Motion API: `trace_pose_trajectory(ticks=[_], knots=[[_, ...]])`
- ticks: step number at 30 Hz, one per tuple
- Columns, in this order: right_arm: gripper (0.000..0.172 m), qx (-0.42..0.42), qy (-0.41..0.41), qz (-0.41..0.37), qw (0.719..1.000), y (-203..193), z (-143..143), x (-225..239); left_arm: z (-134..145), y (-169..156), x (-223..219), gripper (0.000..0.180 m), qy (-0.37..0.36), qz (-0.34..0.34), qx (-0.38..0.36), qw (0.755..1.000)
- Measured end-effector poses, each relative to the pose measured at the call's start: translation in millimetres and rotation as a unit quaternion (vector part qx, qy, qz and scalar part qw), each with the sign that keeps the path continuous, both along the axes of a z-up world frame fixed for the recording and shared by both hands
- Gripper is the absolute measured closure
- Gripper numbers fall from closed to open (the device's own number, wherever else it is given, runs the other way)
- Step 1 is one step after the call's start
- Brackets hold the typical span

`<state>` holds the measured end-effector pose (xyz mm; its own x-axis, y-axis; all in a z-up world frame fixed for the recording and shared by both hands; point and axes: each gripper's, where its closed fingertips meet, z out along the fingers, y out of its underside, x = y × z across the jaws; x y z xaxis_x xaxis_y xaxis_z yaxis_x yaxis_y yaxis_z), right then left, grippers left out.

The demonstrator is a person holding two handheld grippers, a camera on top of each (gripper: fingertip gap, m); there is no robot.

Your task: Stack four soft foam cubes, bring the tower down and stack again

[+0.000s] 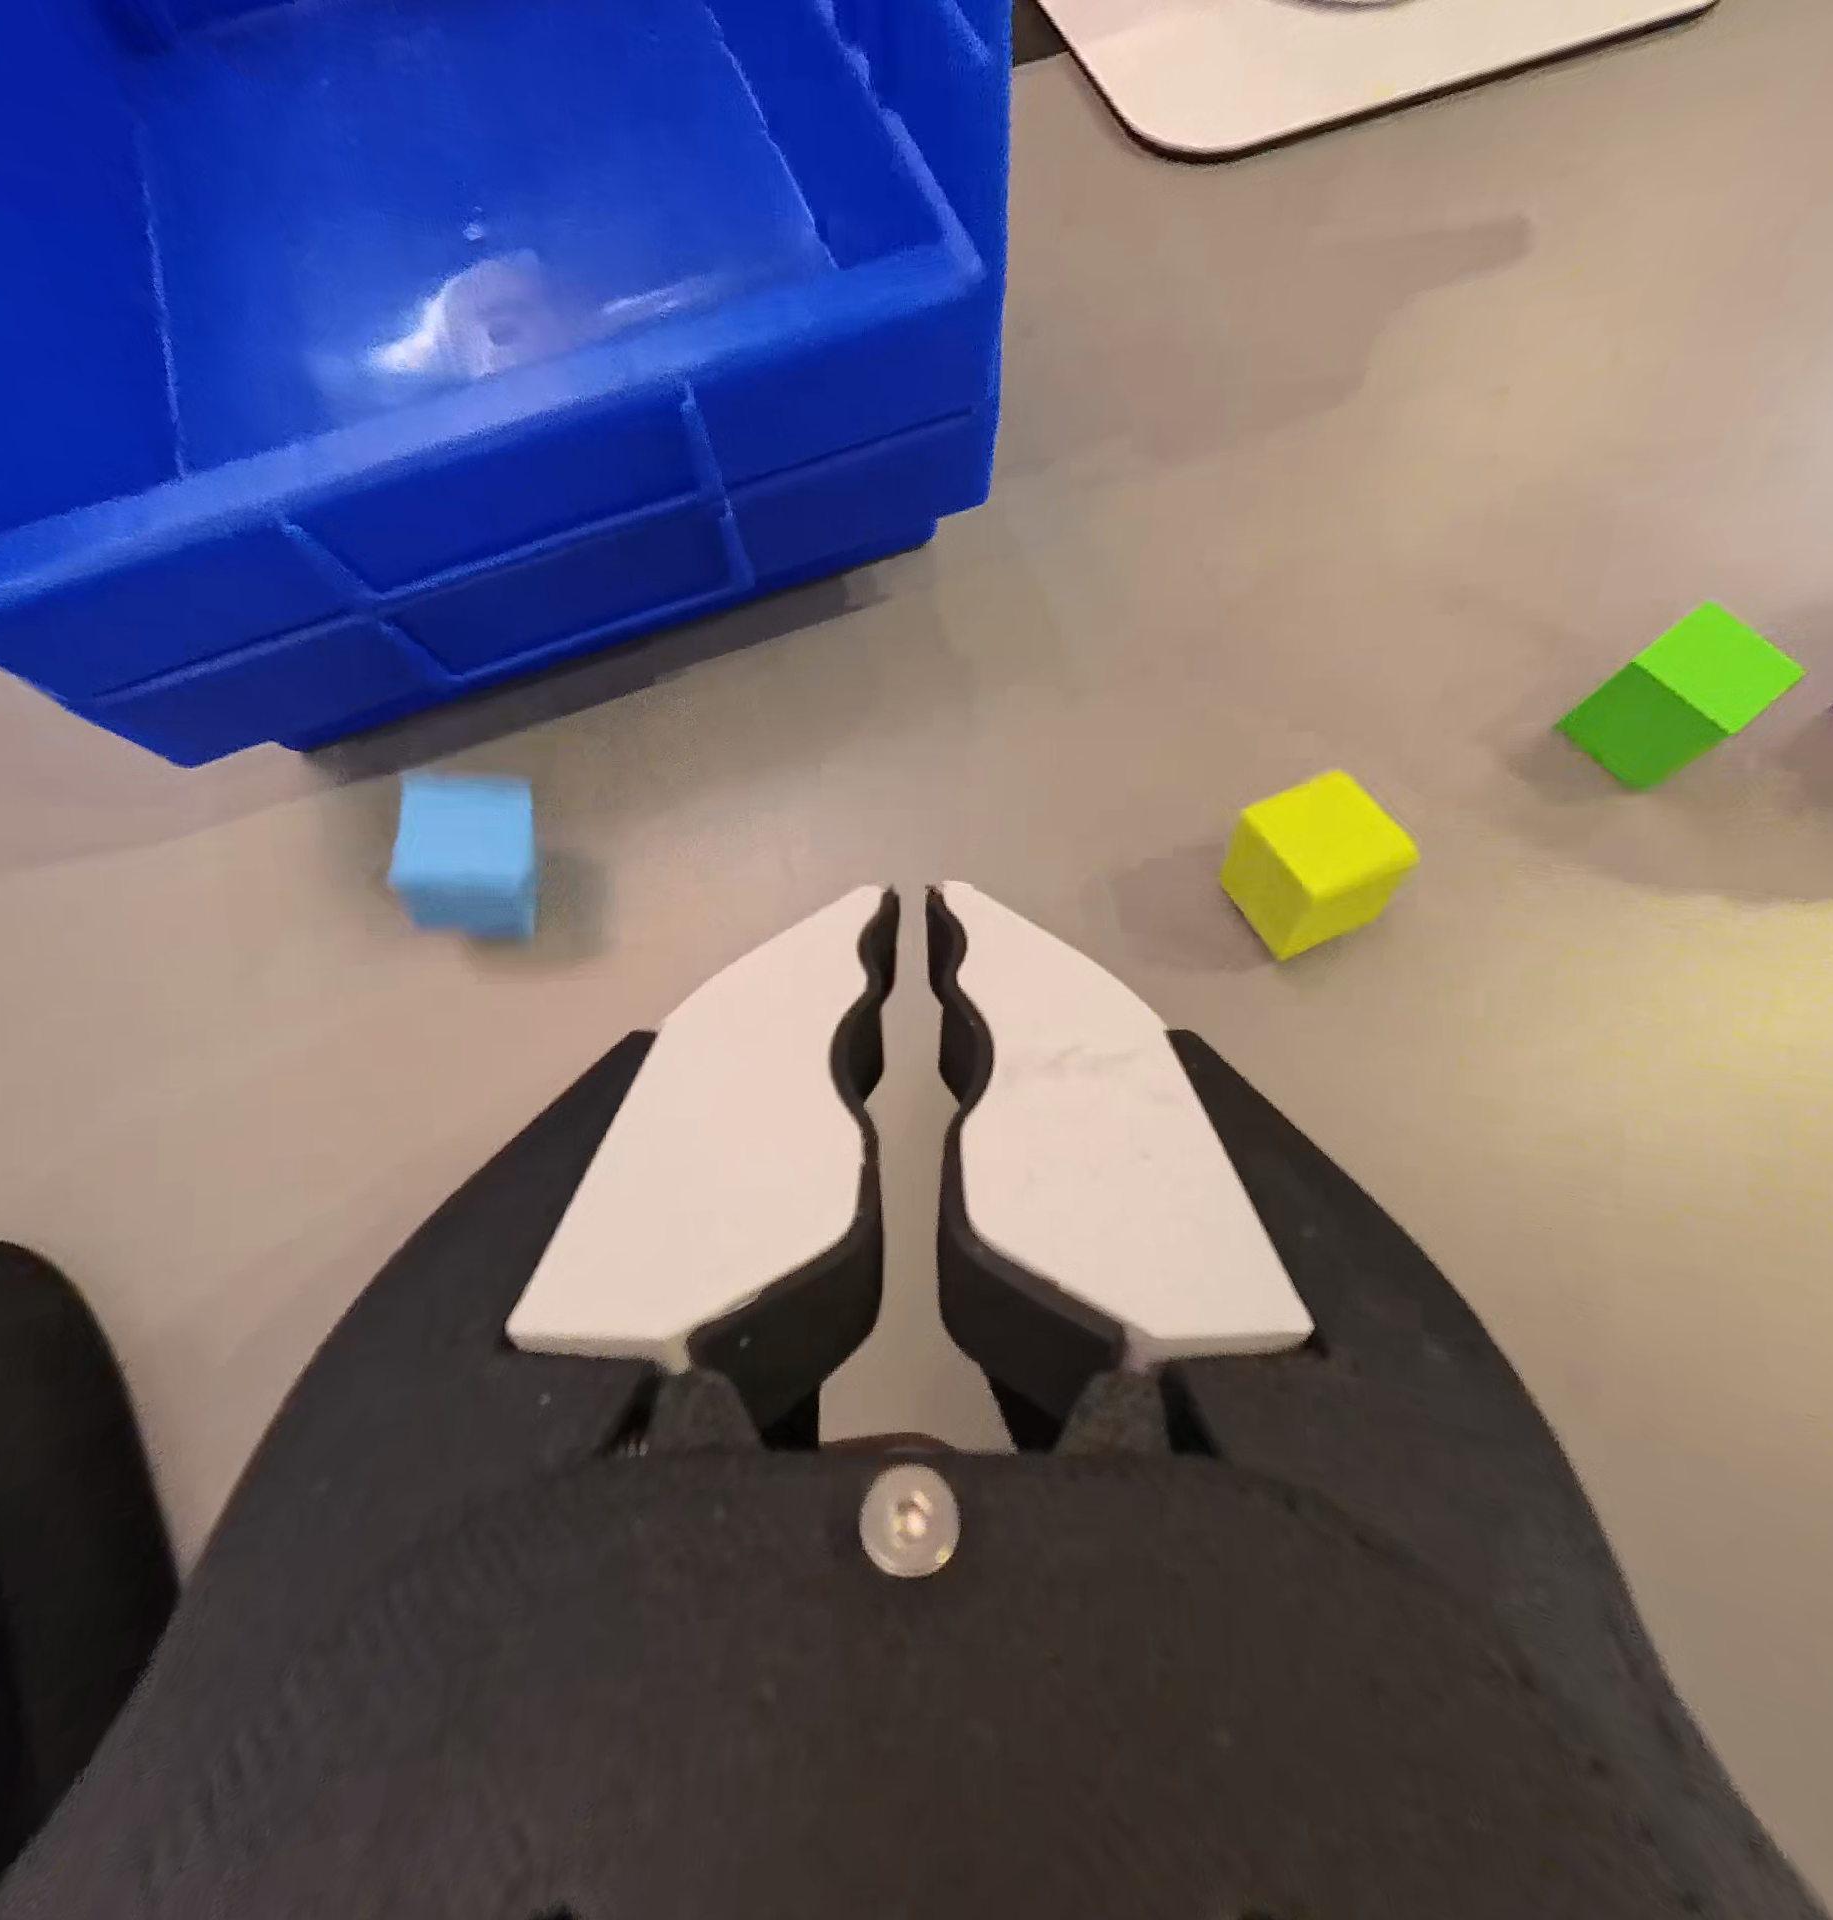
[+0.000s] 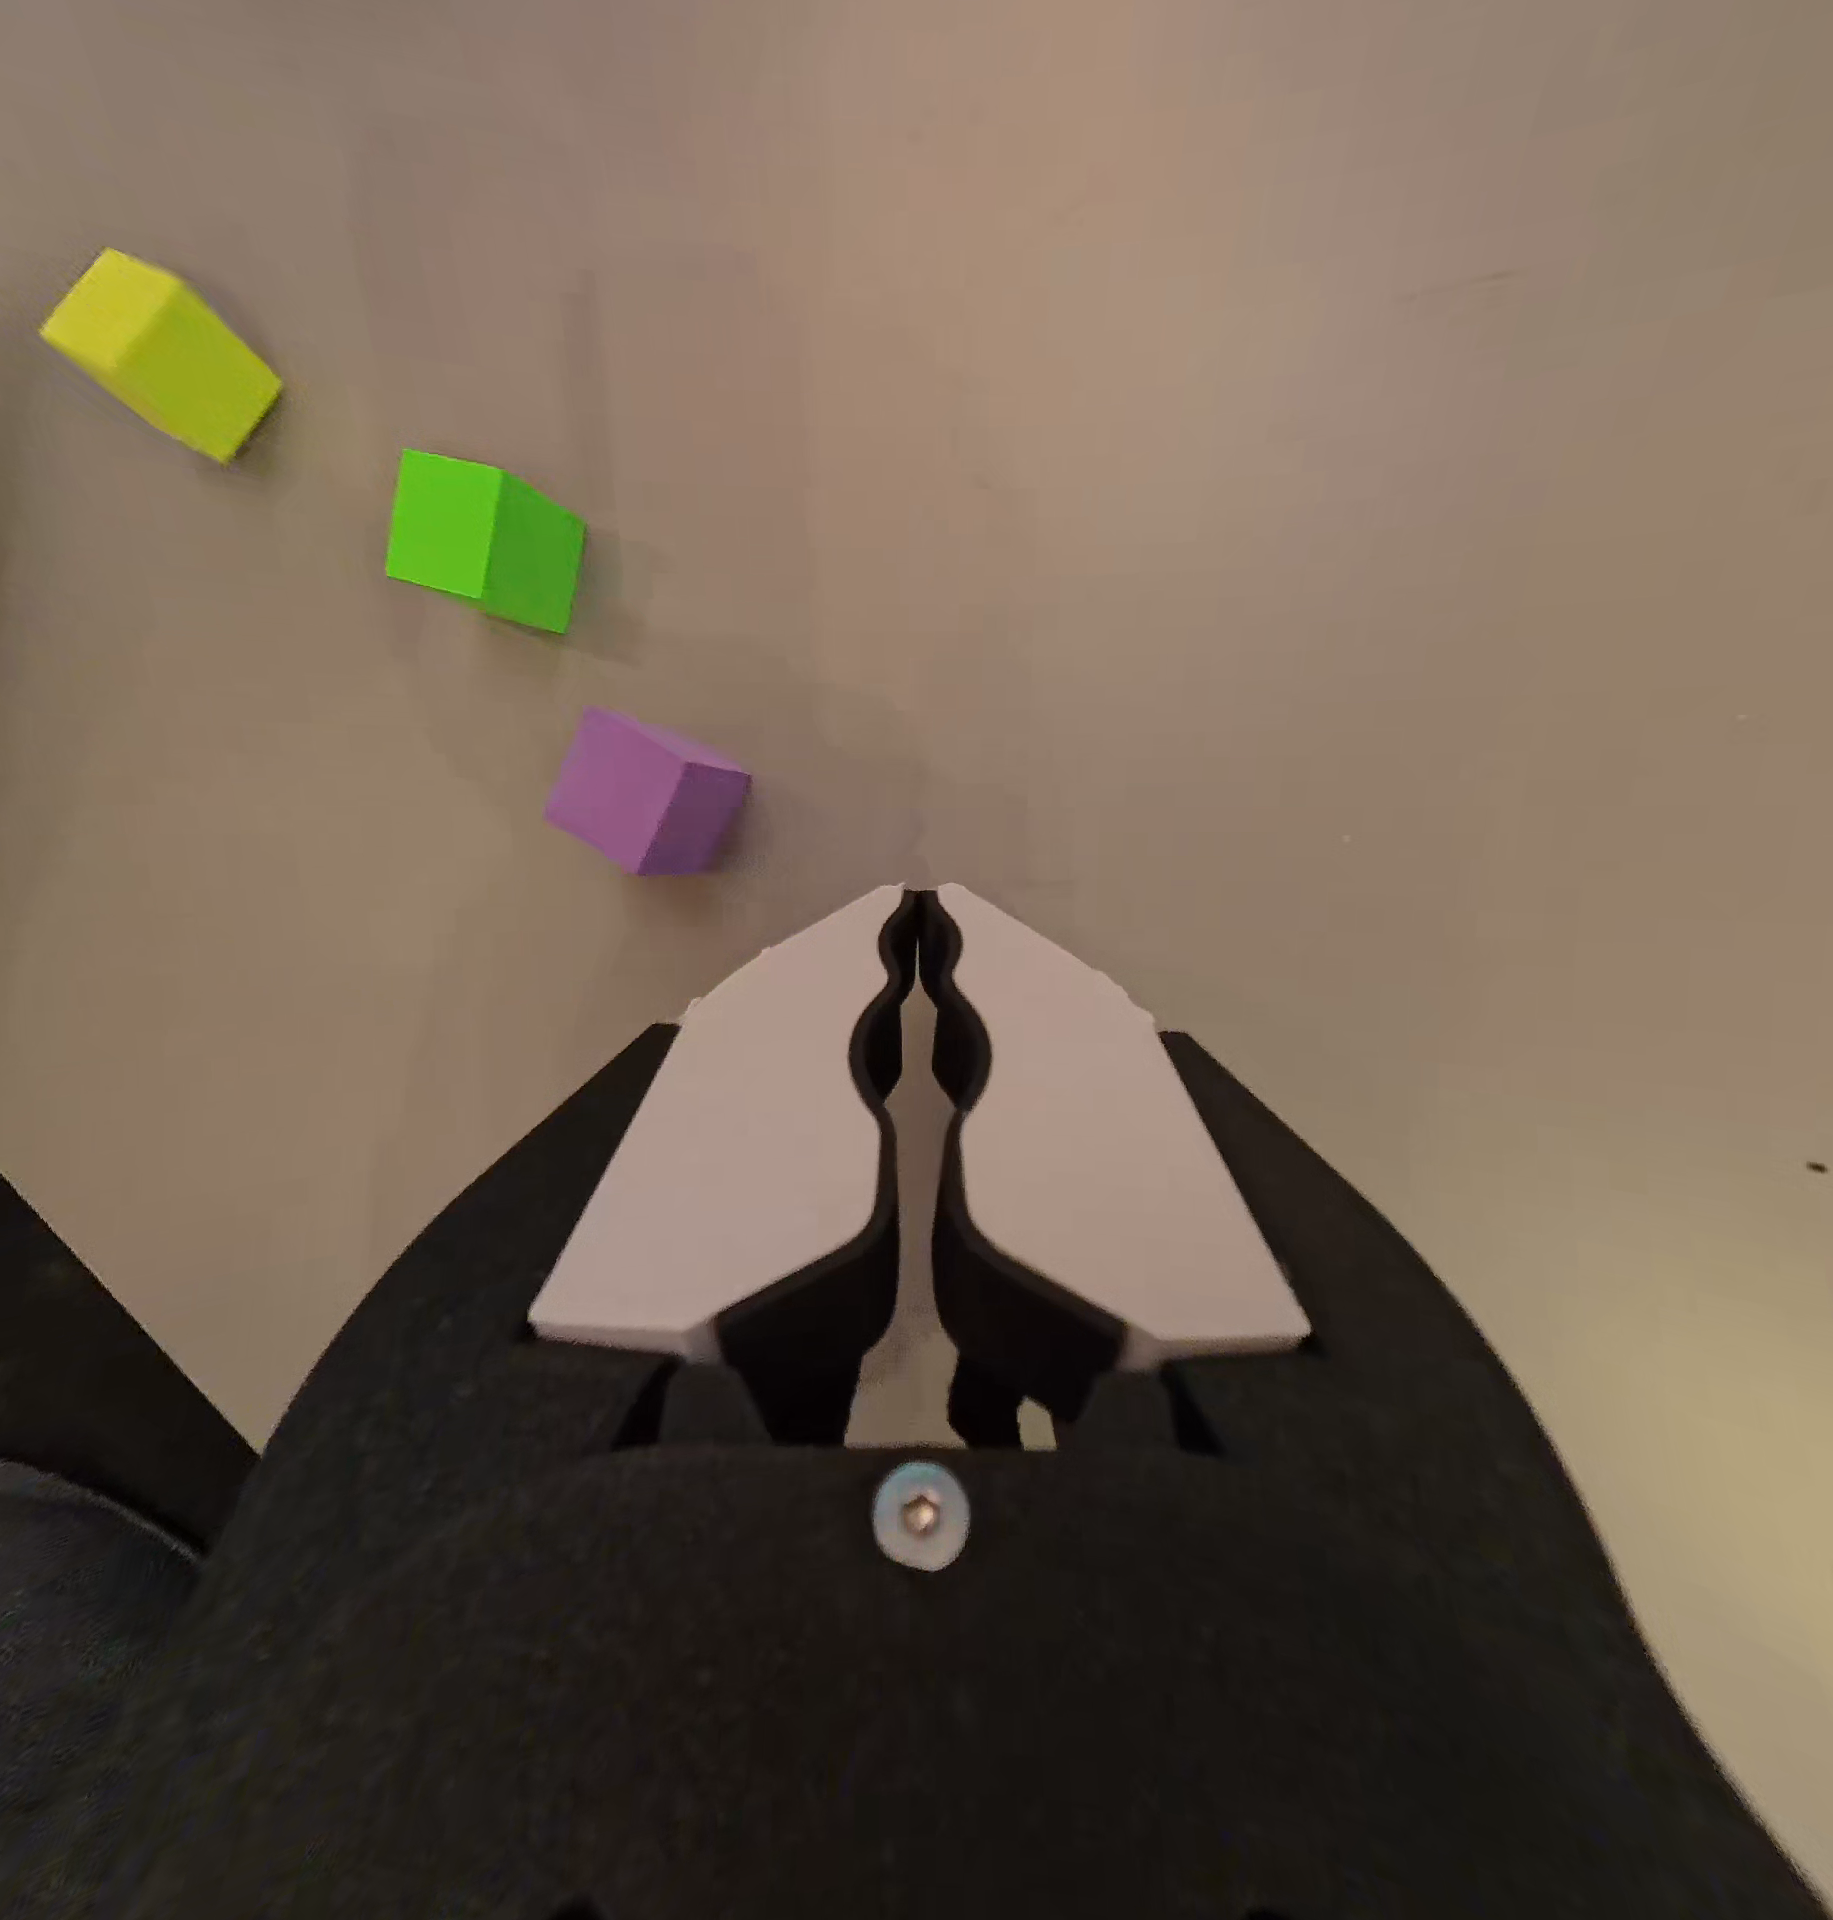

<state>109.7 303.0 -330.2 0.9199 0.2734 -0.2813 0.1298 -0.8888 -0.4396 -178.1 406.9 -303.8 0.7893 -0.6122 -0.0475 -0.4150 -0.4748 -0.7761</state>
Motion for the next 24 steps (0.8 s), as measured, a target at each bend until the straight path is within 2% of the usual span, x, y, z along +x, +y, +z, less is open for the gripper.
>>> trace_pose_trajectory(ticks=[7,10,12,16,20,24], knots=[[0.172,0.043,-0.01,0.001,0.999,10.6,3.5,9.6,6.2,9.6,-32.1,0.168,0.001,0.036,0.009,0.999],[0.172,0.06,-0.023,0.003,0.998,14.4,1.1,13.9,21.7,17.2,-56.5,0.165,0.001,0.063,0.031,0.998],[0.171,0.066,-0.018,0.008,0.998,15.7,-0.4,14.7,25.0,23.2,-73.7,0.154,0.01,0.084,0.031,0.996],[0.169,0.069,-0.006,0.009,0.998,17.5,-2.9,15.3,2.7,38.8,-94.1,0.121,0.089,0.091,-0.016,0.992],[0.168,0.073,-0.005,0.026,0.997,18.4,-4.1,12.0,-21.2,58.9,-96.3,0.119,0.102,0.103,-0.056,0.988],[0.161,0.097,-0.009,0.068,0.993,19.4,2.7,4.4,-30.6,76.2,-89.8,0.12,0.11,0.101,-0.061,0.987]])
